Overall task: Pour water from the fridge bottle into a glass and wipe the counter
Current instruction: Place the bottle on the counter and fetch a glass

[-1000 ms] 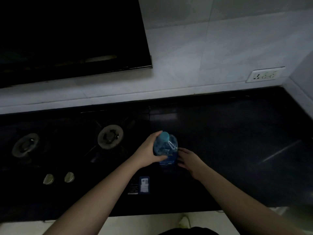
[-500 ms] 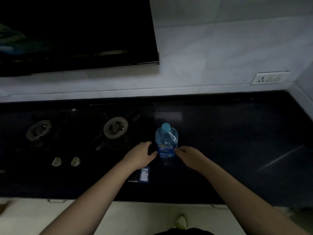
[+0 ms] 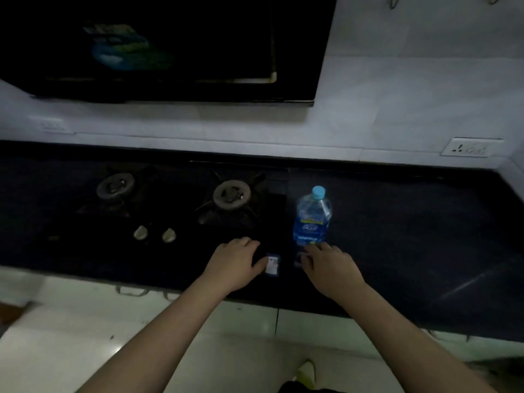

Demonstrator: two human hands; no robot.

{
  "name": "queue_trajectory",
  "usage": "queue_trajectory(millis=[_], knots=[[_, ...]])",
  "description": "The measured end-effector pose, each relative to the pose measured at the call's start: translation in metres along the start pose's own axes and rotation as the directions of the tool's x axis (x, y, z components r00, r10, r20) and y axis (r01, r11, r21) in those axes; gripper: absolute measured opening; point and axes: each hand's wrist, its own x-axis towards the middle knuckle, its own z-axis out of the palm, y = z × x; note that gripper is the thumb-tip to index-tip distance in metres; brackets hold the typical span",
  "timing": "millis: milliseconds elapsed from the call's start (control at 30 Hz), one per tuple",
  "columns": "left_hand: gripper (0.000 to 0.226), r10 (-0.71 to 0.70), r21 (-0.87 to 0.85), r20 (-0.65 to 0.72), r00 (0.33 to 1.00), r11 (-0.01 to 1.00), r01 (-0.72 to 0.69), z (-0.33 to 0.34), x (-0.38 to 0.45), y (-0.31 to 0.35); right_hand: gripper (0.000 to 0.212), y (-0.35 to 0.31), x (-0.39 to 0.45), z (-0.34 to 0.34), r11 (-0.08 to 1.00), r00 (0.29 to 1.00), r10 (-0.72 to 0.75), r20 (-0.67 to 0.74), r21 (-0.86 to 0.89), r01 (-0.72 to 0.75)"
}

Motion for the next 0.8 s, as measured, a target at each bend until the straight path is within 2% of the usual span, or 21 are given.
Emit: queue_trajectory(millis=[67,200,333,500,567,667,733,800], knots=[[0.063,-0.001,0.067,-0.055,0.998,0.998,0.005,0.000,-0.026,-0.008,0.043,-0.017,-0.013,0.004,0.998,0.999,-0.024,-0.035,-0.058,0.022],[0.085,-0.035,0.123,-0.100,0.994,0.991,0.047,0.003,-0.077,-0.019,0.047,-0.050,-0.042,0.020,0.989,0.992,-0.097,-0.075,-0.121,0.088],[0.077,-0.067,0.115,-0.139,0.988,0.990,0.084,0.011,-0.116,-0.026,0.048,-0.074,-0.069,0.038,0.981,0.986,-0.129,-0.107,-0.159,0.111],[0.082,-0.153,0.128,-0.104,0.983,0.978,0.166,0.005,-0.154,-0.032,0.046,-0.102,-0.085,0.044,0.960,0.970,-0.208,-0.129,-0.218,0.177],[0.073,-0.196,0.110,-0.105,0.975,0.972,0.207,0.004,-0.166,-0.037,0.045,-0.113,-0.087,0.043,0.946,0.959,-0.252,-0.128,-0.240,0.217],[0.062,-0.257,0.100,-0.176,0.950,0.956,0.277,0.006,-0.184,-0.041,0.045,-0.131,-0.088,0.042,0.926,0.939,-0.323,-0.116,-0.245,0.288],[0.073,-0.303,0.073,-0.186,0.935,0.944,0.321,0.007,-0.194,-0.040,0.045,-0.140,-0.087,0.044,0.906,0.924,-0.370,-0.095,-0.259,0.336],[0.087,-0.374,0.063,-0.140,0.917,0.921,0.385,0.008,-0.205,-0.040,0.043,-0.146,-0.087,0.047,0.882,0.903,-0.422,-0.081,-0.266,0.389]])
